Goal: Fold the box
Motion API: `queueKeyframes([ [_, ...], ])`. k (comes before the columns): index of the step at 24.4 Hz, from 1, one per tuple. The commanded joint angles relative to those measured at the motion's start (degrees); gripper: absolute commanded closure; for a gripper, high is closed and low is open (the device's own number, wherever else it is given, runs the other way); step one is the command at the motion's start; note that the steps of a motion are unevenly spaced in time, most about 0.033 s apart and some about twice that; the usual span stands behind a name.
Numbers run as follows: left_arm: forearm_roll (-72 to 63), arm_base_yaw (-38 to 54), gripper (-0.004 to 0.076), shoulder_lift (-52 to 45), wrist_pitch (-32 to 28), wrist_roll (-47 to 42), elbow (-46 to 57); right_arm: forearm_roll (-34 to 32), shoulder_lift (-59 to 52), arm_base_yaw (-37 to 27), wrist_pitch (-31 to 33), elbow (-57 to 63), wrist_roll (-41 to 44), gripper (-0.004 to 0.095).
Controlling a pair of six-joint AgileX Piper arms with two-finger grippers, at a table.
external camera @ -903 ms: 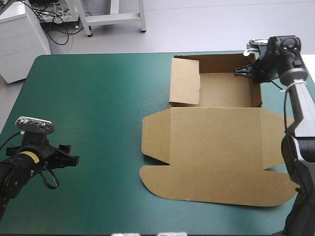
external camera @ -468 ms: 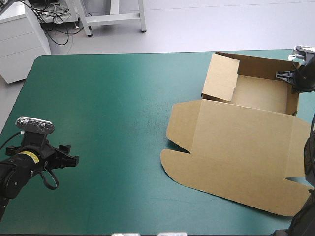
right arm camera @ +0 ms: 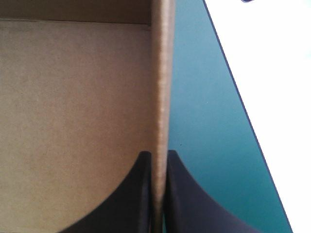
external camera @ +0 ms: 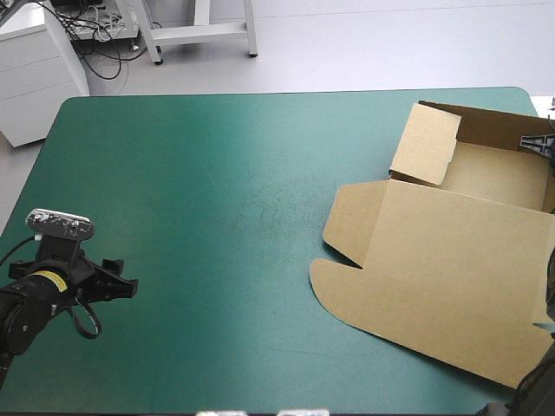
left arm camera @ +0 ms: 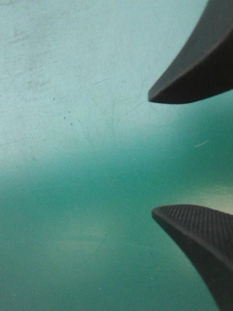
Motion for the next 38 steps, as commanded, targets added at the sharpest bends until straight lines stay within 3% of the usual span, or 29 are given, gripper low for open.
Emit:
queueKeyframes([
  [1, 0.0, -0.1, 0.0295, -0.6, -2.3, 0.0, -1.4, -0.6, -0.9, -0.4, -2.0, -1.3, 0.0, 0.0916],
  [12, -0.1, -0.1, 0.0295, -0.6, -1.8, 0.0, -1.4, -0.7, 3.4, -0.5, -3.0, -1.3, 0.0, 0.0883],
  [19, -0.4, -0.1, 0.031, -0.6, -2.6, 0.0, -1.4, 3.5, 3.4, -0.5, -4.8, -1.3, 0.0, 0.0398],
  [22, -0.4, -0.1, 0.031, -0.6, -2.6, 0.0, -1.4, 4.1, 3.4, -0.5, -4.2, -2.2, 0.0, 0.0253],
  [30, -0.5, -0.1, 0.0311, -0.6, -4.0, 0.0, -1.4, 6.9, -0.9, -0.5, 1.1, -5.4, 0.8, 0.0251],
  [38, -0.7, -0.1, 0.0311, -1.1, -5.8, 0.0, -1.4, 11.5, -9.8, 0.6, 1.1, -1.5, -0.3, 0.0251],
])
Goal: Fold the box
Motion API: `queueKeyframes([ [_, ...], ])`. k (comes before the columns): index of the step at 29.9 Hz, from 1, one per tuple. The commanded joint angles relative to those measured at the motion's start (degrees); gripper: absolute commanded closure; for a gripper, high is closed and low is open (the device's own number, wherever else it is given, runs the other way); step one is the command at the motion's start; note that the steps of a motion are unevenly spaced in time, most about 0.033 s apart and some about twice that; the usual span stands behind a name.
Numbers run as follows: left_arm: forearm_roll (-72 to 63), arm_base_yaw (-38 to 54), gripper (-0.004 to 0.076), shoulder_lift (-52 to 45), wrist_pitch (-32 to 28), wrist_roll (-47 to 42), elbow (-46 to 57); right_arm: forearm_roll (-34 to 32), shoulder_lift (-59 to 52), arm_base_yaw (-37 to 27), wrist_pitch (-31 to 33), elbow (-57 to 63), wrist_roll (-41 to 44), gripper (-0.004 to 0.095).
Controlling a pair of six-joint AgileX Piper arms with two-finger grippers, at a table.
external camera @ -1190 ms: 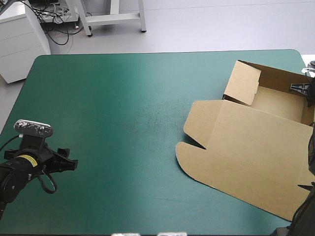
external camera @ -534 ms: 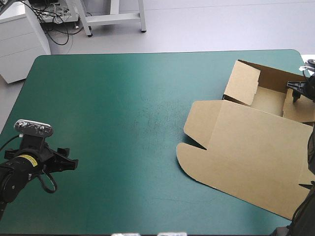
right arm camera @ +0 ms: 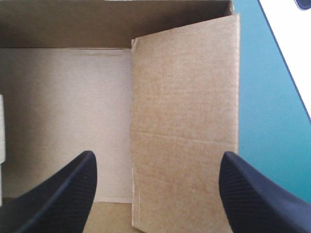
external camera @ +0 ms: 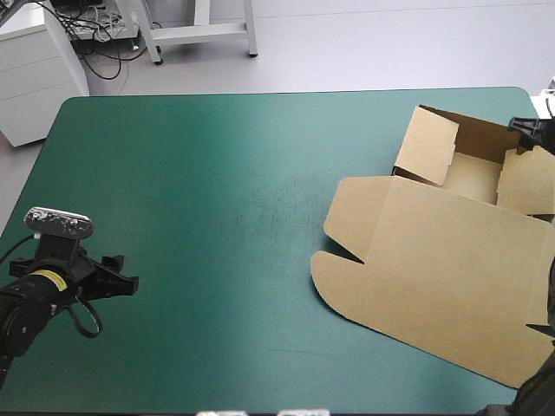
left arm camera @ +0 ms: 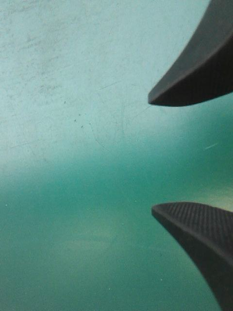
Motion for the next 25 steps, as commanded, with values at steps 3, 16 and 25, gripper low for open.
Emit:
queueKeyframes([
  [3, -0.1, -0.1, 0.0311, -0.7, -4.1, 0.0, -1.5, 1.6, -10.8, 1.1, 0.4, 3.3, -3.4, 0.0256],
  [16, 0.1, -0.1, 0.031, -2.9, -7.6, -2.9, -1.5, 3.3, -37.7, 5.8, -6.5, 28.8, -15.9, 0.0386],
  [25, 0.4, -0.1, 0.0311, -7.4, -9.5, -2.9, -1.3, 9.2, -57.5, 7.1, -18.6, 47.9, -24.3, 0.0386],
])
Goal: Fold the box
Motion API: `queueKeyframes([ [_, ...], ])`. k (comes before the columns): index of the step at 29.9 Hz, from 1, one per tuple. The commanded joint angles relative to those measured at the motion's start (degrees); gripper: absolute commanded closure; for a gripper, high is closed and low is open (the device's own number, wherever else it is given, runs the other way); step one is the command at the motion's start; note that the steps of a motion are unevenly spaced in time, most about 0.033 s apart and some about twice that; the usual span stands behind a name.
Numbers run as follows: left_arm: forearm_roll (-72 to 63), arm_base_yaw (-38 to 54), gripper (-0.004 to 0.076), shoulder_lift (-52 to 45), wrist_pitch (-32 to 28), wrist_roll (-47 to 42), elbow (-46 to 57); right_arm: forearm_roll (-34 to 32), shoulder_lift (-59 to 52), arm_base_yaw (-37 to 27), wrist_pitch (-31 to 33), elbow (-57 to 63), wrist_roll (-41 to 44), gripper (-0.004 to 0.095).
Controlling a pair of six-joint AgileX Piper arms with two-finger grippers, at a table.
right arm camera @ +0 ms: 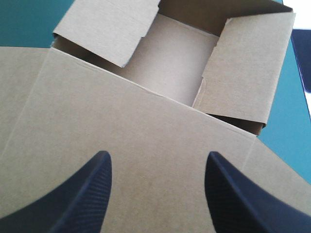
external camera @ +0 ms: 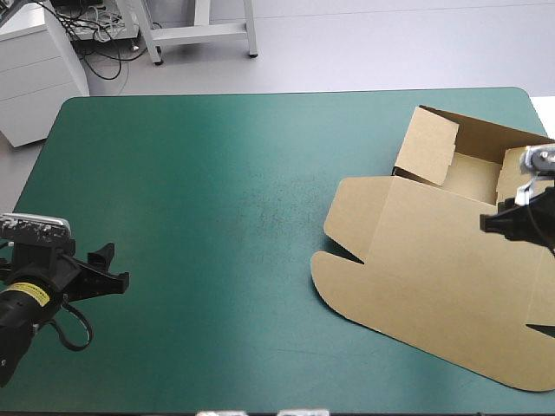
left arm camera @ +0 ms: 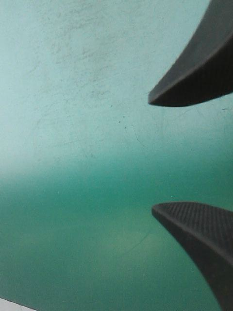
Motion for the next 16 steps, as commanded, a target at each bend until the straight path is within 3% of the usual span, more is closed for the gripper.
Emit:
queueKeyframes([
  [1, 0.2, -0.1, 0.0311, -2.0, -5.0, -0.7, -1.0, 4.0, -6.5, 0.9, -6.4, 4.9, -4.6, 0.0387],
  [10, 0.2, -0.1, 0.0311, -9.9, -5.9, -0.5, 8.8, 8.8, -18.7, 2.7, -11.4, 20.1, -11.9, 0.0395],
  [16, 0.3, -0.1, 0.032, -17.6, -5.9, -0.5, 14.4, 14.2, -23.8, 4.4, -11.8, 27.5, -15.9, 0.0494],
])
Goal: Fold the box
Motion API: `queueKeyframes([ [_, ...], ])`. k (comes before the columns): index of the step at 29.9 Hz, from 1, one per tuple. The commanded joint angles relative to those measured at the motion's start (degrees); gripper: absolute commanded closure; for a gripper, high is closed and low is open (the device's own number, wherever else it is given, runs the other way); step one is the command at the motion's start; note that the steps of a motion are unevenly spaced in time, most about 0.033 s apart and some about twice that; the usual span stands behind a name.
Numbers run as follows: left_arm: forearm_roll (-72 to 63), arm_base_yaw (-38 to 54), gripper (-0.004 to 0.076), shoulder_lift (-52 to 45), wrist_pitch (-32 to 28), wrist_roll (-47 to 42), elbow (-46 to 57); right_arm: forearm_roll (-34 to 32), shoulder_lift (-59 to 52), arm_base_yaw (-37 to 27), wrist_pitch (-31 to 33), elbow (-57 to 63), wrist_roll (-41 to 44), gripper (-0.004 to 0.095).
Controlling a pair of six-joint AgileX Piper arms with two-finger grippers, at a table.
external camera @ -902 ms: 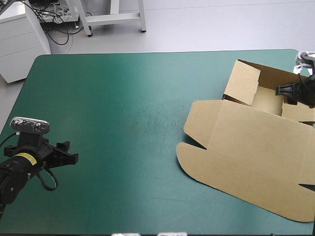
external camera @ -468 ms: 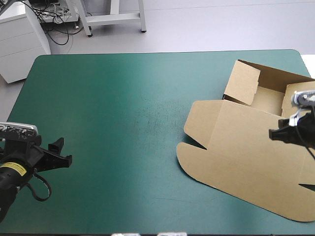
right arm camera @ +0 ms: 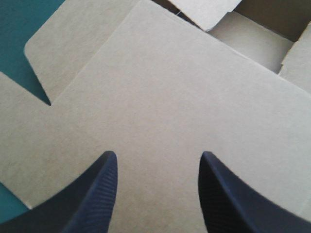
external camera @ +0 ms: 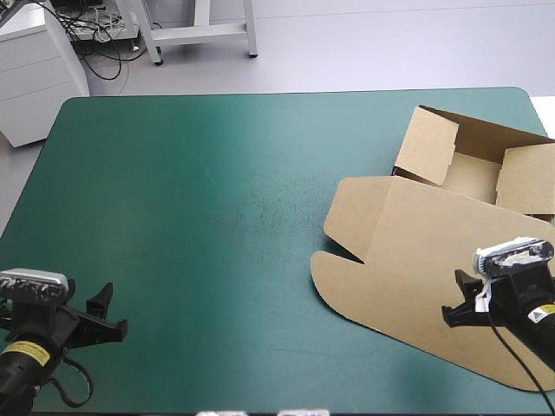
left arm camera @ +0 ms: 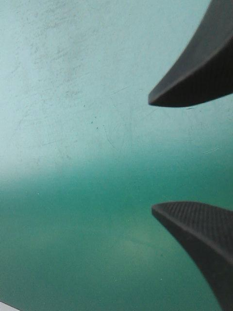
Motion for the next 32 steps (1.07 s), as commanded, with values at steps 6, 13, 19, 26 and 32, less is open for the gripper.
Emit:
queueKeyframes([
  [6, 0.3, -0.1, 0.0337, -10.5, -3.3, -0.7, 3.8, 6.4, -6.8, 0.3, -4.2, 6.1, -1.4, 0.0688],
  [13, 0.3, -0.1, 0.0339, -15.5, -0.3, -1.0, 7.6, 7.1, -10.3, 1.7, -3.4, 11.8, -1.6, 0.0882],
  [19, 0.2, -0.1, 0.0341, -17.0, -1.1, -1.0, 8.5, 7.3, -10.5, 4.8, -3.7, 13.8, -2.4, 0.0931],
  [26, 0.2, -0.1, 0.0344, -17.1, -1.1, -0.8, 8.5, 7.1, -10.5, 5.5, -4.0, 13.8, -2.7, 0.0931],
  [32, 0.2, -0.1, 0.0348, -17.1, -1.1, -0.8, 8.5, 7.1, -10.4, 5.5, -4.0, 13.8, -2.7, 0.0931],
])
